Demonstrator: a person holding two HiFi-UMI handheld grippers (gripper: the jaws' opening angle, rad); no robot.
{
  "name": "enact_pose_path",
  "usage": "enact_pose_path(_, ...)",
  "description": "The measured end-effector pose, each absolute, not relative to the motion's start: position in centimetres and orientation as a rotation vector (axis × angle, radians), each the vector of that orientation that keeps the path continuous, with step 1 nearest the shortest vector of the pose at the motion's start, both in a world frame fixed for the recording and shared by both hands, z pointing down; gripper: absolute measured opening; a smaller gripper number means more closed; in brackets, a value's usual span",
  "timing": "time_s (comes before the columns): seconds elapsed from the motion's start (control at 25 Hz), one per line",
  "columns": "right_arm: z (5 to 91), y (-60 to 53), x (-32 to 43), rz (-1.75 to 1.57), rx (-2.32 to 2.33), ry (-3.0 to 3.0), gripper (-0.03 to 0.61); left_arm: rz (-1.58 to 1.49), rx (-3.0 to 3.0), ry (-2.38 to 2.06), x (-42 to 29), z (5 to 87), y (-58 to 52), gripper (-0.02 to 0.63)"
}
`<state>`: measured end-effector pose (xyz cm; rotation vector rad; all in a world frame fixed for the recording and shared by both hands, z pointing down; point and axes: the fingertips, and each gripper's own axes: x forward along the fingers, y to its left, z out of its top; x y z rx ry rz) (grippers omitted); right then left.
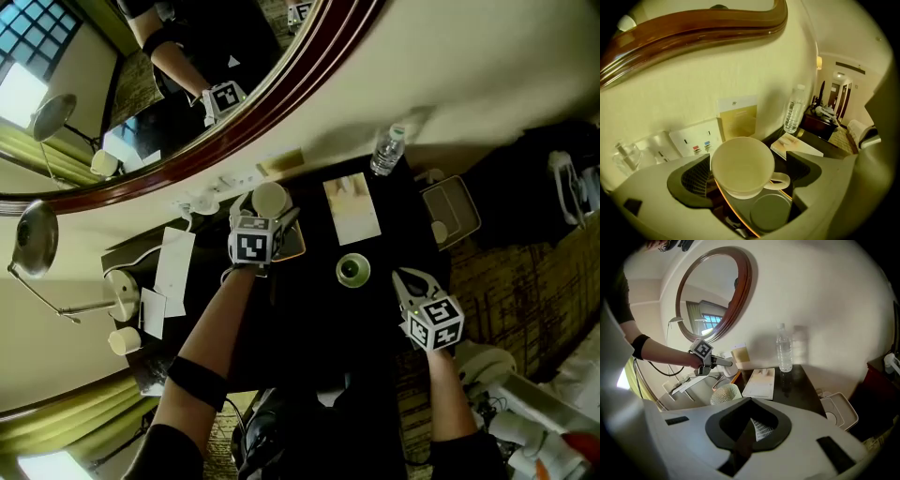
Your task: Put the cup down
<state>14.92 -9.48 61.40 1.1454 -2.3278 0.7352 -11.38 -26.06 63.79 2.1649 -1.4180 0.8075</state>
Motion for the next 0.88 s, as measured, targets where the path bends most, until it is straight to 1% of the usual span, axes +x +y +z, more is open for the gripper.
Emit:
enact_pose_path(0.4,62.4,-8.7,15.6,0.77,1.172,-2.318,0.002,0.825,2.135,-1.429,-12.2,64.4,-27.6,0.505)
enact_pose_path(0.48,62.4,-8.6,15.7,0.776,1.175,-2.315,0.002,0.828,2.13,-1.43,-12.4,64.4,-27.6,0.481)
enact_pose_path(0.52,62.5,-8.5,15.8,0.776,1.175,-2.314,0.002,0.833,2.131,-1.431,-12.5,64.4,-27.6,0.423)
enact_pose_path(0.88,62.6,-8.8,15.2,0.774,1.16,-2.32,0.002,0.818,2.202,-1.396,-11.7,64.5,-27.5,0.417)
